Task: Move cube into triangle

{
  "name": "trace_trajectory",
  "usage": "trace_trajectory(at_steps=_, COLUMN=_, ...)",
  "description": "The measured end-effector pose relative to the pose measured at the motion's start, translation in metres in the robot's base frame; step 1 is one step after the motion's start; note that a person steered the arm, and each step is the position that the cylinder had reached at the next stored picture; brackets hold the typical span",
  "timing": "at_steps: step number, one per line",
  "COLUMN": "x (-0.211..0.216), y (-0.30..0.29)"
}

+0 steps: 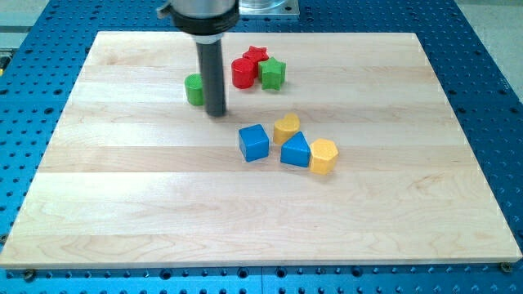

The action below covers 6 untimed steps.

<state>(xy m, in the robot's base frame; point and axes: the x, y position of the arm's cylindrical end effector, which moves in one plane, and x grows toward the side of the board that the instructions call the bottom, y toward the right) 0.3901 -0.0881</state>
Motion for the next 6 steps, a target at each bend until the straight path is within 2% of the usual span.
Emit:
trace_trajectory(at_steps=1, x=-0.005, y=-0.059)
trace_trajectory(at_steps=2, x=-0.018, y=0.008)
trace_trajectory(at_steps=3, x=-0.001, y=0.024)
trace_trajectory(at_steps=5, x=0.081, y=0.044)
trace_trajectory(at_steps=6, x=0.086, y=0.085)
